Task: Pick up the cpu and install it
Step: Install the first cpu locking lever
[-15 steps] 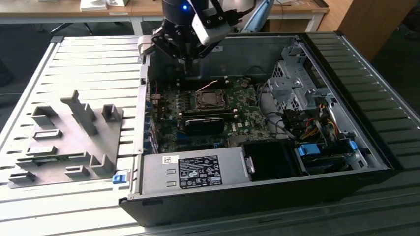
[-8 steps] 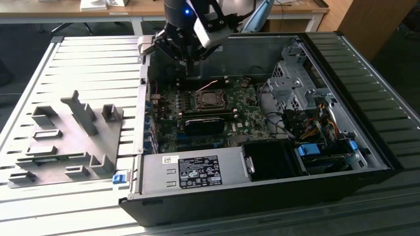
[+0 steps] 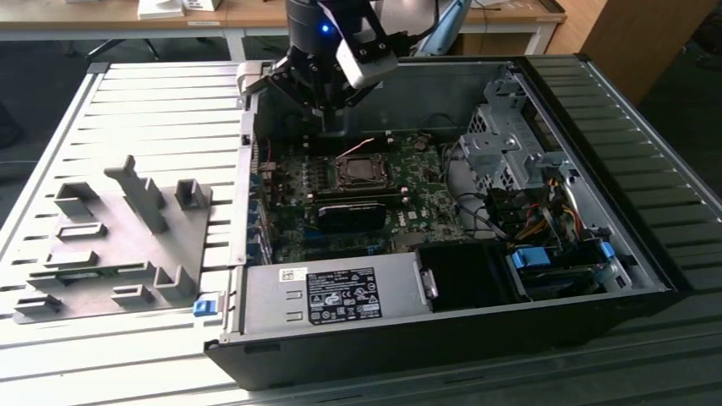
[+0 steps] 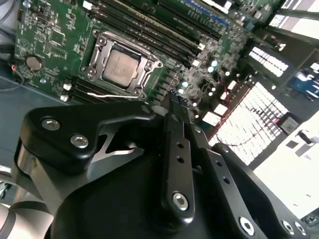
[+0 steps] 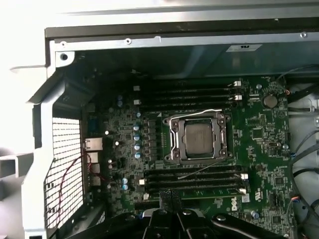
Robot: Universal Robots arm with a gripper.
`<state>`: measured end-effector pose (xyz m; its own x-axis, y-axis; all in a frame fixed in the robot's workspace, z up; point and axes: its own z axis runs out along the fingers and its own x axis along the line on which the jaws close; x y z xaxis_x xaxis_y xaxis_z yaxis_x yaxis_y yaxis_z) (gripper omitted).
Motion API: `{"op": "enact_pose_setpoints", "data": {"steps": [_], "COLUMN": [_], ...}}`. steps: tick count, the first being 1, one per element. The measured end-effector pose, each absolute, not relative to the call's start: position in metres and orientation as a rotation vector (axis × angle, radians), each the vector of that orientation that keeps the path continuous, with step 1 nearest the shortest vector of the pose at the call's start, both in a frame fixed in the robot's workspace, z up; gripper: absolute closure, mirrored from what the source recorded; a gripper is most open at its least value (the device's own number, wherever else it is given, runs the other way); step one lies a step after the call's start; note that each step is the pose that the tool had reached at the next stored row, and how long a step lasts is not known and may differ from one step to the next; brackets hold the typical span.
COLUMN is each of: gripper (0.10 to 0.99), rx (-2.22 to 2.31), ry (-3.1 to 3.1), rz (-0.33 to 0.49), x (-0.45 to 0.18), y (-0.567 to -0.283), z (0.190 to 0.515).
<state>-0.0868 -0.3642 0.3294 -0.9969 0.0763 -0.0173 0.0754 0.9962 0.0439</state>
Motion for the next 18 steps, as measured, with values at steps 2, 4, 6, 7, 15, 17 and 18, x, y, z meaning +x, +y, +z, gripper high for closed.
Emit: {"op": "enact_pose_setpoints", "data": {"steps": [2,4,6,7,15,17,18], "gripper": [0.980,0.980,0.980,0.980,0.980,0.980,0.980], "rx": [0.119,0.118,0.118,0.119,0.119,0.118,0.119], "ry": [3.120,3.120,3.120,3.120,3.120,3.121,3.121], "rz": [0.068,0.067,0.067,0.068,0.068,0.067,0.067], "x": [-0.086,-0.085,-0.084,-0.083,-0.076,-0.074,-0.073], "y": [-0.363,-0.362,-0.361,-0.360,-0.352,-0.350,-0.349], "z": [0.327,0.325,0.323,0.322,0.313,0.311,0.310]}}
